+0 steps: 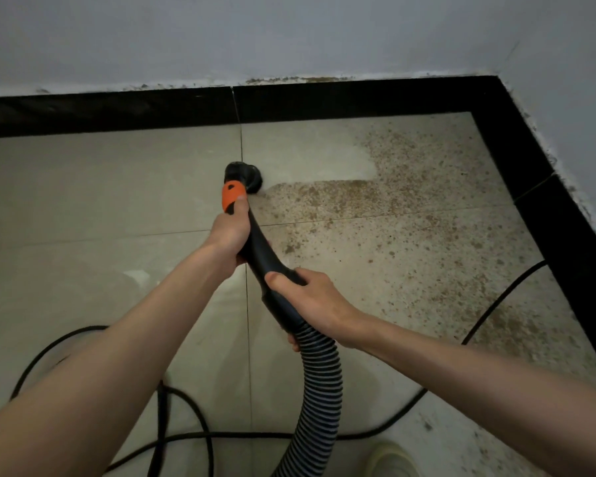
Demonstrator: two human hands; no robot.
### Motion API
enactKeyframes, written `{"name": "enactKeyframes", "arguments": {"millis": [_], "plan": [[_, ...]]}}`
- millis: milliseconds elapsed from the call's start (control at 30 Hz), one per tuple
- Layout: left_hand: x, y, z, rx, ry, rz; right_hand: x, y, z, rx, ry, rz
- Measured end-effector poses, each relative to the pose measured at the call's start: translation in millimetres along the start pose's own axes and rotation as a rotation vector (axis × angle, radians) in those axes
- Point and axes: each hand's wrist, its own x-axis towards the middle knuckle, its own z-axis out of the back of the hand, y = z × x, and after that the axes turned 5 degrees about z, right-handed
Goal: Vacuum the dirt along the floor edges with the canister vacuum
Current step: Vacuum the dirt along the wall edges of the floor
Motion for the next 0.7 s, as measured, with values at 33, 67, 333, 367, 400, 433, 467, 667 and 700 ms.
{"name": "enactKeyframes", "arguments": {"millis": [33, 67, 333, 367, 400, 433, 467, 667, 700], "plan": [[-2.2, 5.1, 3.8, -0.022, -0.006, 0.006, -2.1, -2.1, -2.9, -0.023, 0.000, 0.003], [-4.2, 9.2, 6.4, -0.045, -0.007, 0.014, -4.1, -3.8, -5.2, -0.044, -0.004, 0.006], [-12.5, 14.4, 5.3, -0.062, 0.018, 0.020, -16.3, -3.9, -5.0, -0.067, -0.040, 0.005], [-13.0, 14.7, 4.4, -0.055, 0.018, 0.019, -17.3, -3.9, -4.5, -0.066, -0.043, 0.002], [-13.7, 15.2, 3.4, -0.048, 0.019, 0.020, -18.5, -4.3, -3.8, -0.064, -0.045, -0.001], [-14.6, 15.9, 2.3, -0.041, 0.021, 0.022, -19.7, -4.9, -3.0, -0.062, -0.047, -0.003], [-15.3, 16.5, 0.6, -0.037, 0.025, 0.024, -20.9, -5.4, -1.8, -0.059, -0.050, -0.006], [-17.8, 15.0, -11.2, -0.041, 0.039, 0.019, -27.1, -5.9, 4.1, -0.020, -0.078, -0.017], [-18.1, 13.9, -13.5, -0.036, 0.049, 0.022, -28.1, -5.4, 4.9, -0.015, -0.082, -0.019]]}}
